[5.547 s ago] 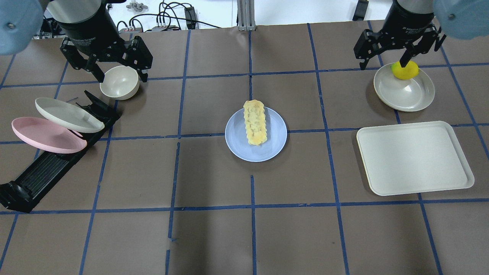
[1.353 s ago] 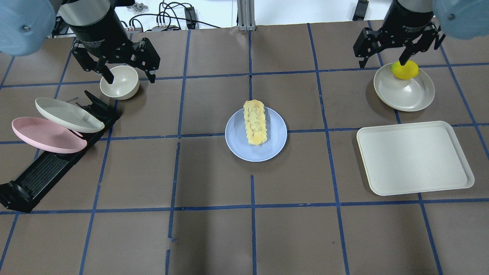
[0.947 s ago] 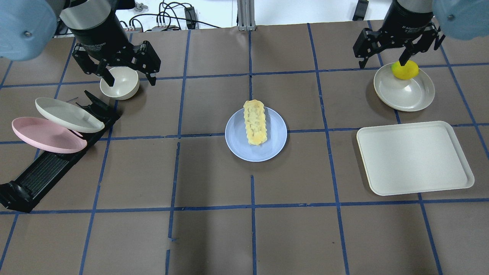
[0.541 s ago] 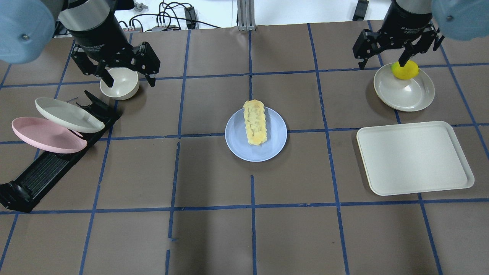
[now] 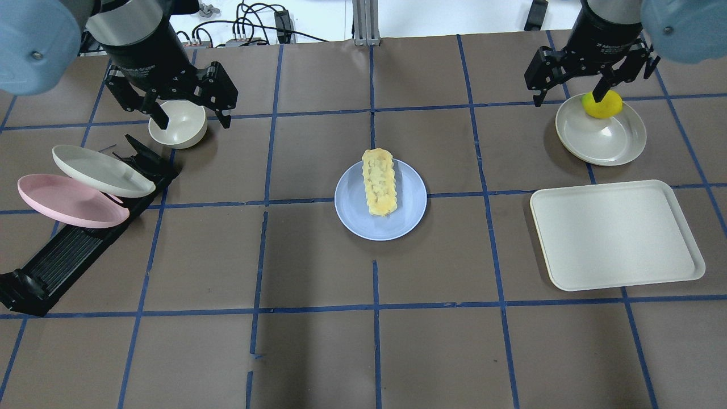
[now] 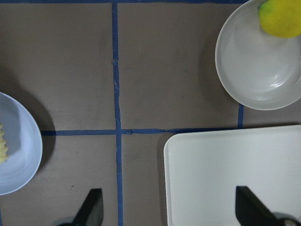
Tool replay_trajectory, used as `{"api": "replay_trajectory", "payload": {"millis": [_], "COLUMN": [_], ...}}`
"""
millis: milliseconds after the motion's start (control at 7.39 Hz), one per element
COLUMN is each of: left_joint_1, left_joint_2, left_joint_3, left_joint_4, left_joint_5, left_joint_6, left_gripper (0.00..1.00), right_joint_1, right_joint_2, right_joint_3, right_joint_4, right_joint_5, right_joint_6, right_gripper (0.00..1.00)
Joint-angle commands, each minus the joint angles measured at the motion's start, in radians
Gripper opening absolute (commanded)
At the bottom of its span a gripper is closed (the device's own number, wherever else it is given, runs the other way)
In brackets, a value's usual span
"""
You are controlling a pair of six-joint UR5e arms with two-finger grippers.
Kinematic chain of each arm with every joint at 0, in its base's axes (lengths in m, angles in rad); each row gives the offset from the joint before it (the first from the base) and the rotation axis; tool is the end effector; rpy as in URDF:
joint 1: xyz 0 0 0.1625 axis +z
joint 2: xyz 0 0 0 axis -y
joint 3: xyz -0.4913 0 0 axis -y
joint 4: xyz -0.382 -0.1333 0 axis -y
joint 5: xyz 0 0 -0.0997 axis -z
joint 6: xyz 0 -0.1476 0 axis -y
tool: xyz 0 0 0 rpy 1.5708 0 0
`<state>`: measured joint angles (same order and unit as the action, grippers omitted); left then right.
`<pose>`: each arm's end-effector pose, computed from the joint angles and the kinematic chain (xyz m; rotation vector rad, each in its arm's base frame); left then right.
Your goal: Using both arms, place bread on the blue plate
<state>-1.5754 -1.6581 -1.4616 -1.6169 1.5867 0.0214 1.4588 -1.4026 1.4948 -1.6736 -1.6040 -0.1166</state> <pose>-0.1333 -0.5202 0.5103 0.0409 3.1254 0.0380 0.0646 -0.5747 0.4652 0.0069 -3.1074 0.0105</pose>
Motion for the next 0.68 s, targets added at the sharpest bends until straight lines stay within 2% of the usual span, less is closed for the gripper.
{"api": "replay_trajectory", "payload": {"millis": [0,541], "left_joint_1": [0.0,0.0], "left_joint_2": [0.0,0.003], "left_joint_3": [0.0,-0.002], "left_joint_4": [0.0,0.003], "left_joint_5": [0.001,0.003], "left_joint_6": [0.002,0.003], "left_gripper": [1.0,1.0], "right_joint_1": [0.0,-0.005], "right_joint_2": [-0.004,0.002], "right_joint_3": [-0.005,0.004], "right_joint_4": [0.0,0.0], "right_joint_5": [0.001,-0.002], "right_joint_6": [0.0,-0.003], "right_gripper": [1.0,1.0]}}
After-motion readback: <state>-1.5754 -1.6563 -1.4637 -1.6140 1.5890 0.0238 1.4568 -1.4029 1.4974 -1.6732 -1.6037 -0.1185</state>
